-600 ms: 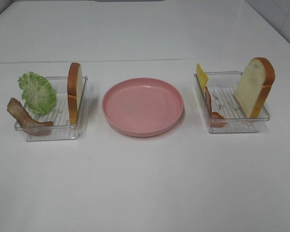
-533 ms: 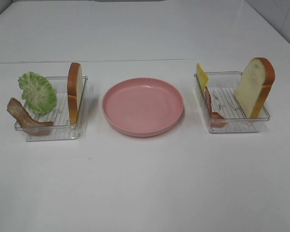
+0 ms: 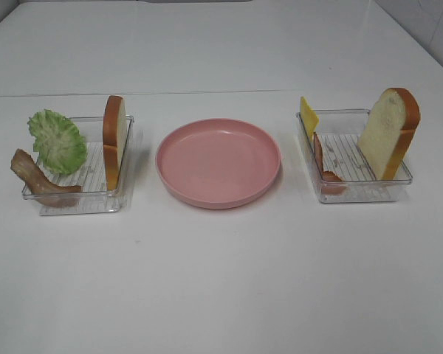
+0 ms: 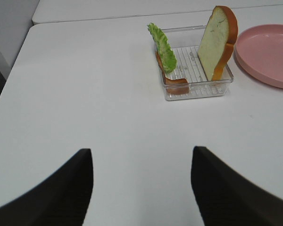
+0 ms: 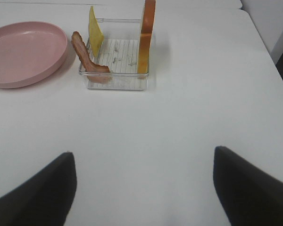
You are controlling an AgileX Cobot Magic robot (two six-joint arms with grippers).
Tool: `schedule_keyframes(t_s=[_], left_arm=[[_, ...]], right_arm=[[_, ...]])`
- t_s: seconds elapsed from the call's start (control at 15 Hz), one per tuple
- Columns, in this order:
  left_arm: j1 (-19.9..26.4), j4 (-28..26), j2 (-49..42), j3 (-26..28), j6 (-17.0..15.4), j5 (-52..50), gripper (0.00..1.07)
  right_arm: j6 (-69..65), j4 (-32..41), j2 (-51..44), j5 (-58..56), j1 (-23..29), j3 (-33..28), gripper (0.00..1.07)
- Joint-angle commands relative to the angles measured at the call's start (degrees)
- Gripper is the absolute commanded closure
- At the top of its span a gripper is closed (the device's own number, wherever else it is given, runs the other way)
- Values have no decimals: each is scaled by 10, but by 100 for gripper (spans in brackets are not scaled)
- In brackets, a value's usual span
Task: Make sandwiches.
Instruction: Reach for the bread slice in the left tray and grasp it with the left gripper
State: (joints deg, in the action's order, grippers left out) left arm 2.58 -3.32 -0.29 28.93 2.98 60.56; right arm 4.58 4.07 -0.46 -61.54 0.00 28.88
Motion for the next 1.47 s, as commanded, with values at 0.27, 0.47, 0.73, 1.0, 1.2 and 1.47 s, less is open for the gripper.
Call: schedule_keyframes(t_s=[0.27, 0.47, 0.73, 1.0, 1.2, 1.47], left_arm=[[1, 1, -11, -3, -3, -6, 48], [1, 1, -11, -3, -3, -6, 48], [1, 1, -11, -3, -3, -6, 48], [1, -5, 17, 30, -15, -29, 48], [1, -5, 132, 66, -47, -45, 46], [1, -22, 402, 186, -44, -44, 42]], right_arm=[[-3, -6, -7, 7, 0, 0, 32], [-3, -6, -7, 7, 0, 0, 32], [-3, -6, -7, 7, 0, 0, 32], [-3, -6, -7, 7, 0, 0, 32], [-3, -6, -7, 7, 0, 0, 32], [-3, -6, -7, 7, 0, 0, 32]])
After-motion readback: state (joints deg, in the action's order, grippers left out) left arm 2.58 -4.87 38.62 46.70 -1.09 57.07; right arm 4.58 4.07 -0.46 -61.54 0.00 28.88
